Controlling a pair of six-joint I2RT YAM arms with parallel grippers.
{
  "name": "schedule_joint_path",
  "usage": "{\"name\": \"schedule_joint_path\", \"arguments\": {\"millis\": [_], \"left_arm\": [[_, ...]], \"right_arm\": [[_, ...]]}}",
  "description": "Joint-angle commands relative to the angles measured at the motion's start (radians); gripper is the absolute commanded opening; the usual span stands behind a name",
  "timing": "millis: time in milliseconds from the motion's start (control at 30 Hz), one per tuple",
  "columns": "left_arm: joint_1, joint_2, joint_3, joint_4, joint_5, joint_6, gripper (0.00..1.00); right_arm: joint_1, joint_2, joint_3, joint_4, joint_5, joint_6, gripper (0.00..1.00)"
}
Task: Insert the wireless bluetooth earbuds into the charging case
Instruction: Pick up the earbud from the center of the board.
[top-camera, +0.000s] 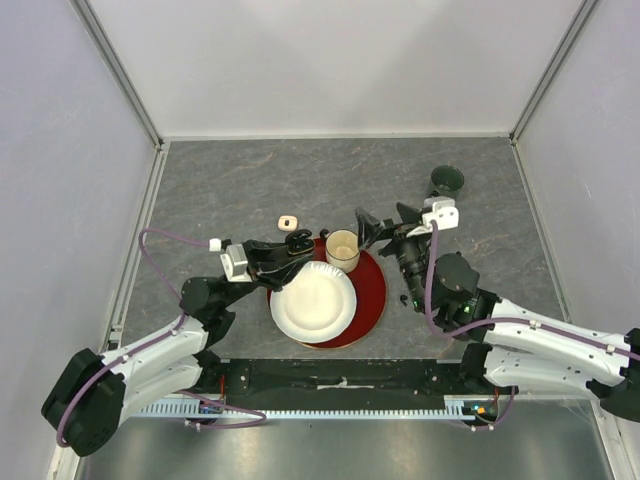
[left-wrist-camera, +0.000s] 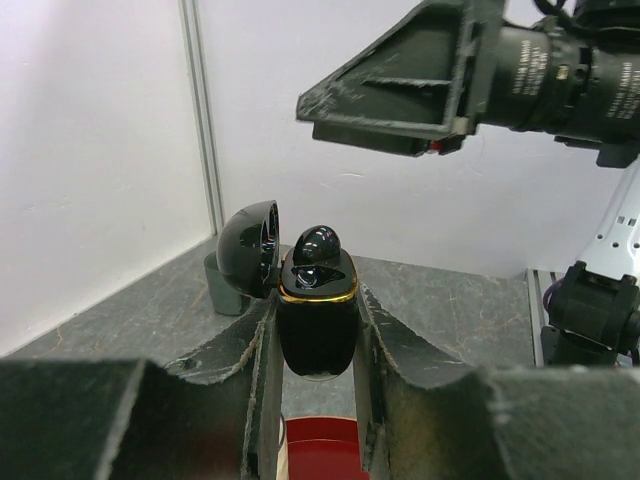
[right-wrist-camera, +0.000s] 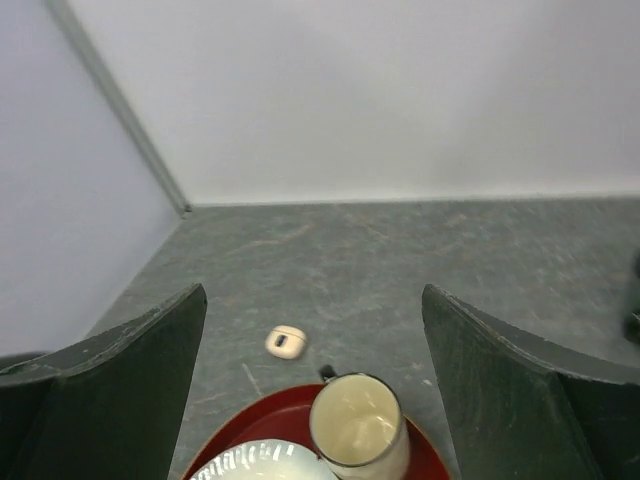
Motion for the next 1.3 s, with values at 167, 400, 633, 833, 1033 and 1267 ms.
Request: {"name": "schedule_joint_path", "arguments": {"millis": [167,400,633,833,1033,1267], "left_arm": [[-0.003,-0.086,0.080,-0.054,-0.017,0.065,0.02],[-0.003,-0.111,0.213,-0.233,-0.087,0.045,0.02],[-0.003,-0.135,0.373,-0.517,-0.152,0.029,0.02],[-0.003,-0.204,0.298,-0.542,-0.062,0.043,0.02],[-0.003,-0.321,0.272,-0.626,0.058,0.048,0.02],[-0.003,-0.416,0.200,-0.611,0.063,0.045,0.02]], "right_arm": [[-0.236,0.007,0.176,-0.801,0.191,0.624,0.97],[-0.445,0.154,0.309,-1.166,-0.125,0.838,0.98],[-0.471,0.231,0.389,-1.413,-0.279,0.888,0.97],[-0.473,0.136,0.194,-1.369,-0.313,0.910,0.92],[-0.473,0.078,0.102,-1.333,-0.389,0.866,0.86],[-0.471,0.051,-0.044,-1.207,-0.420,0.904,0.69]]}}
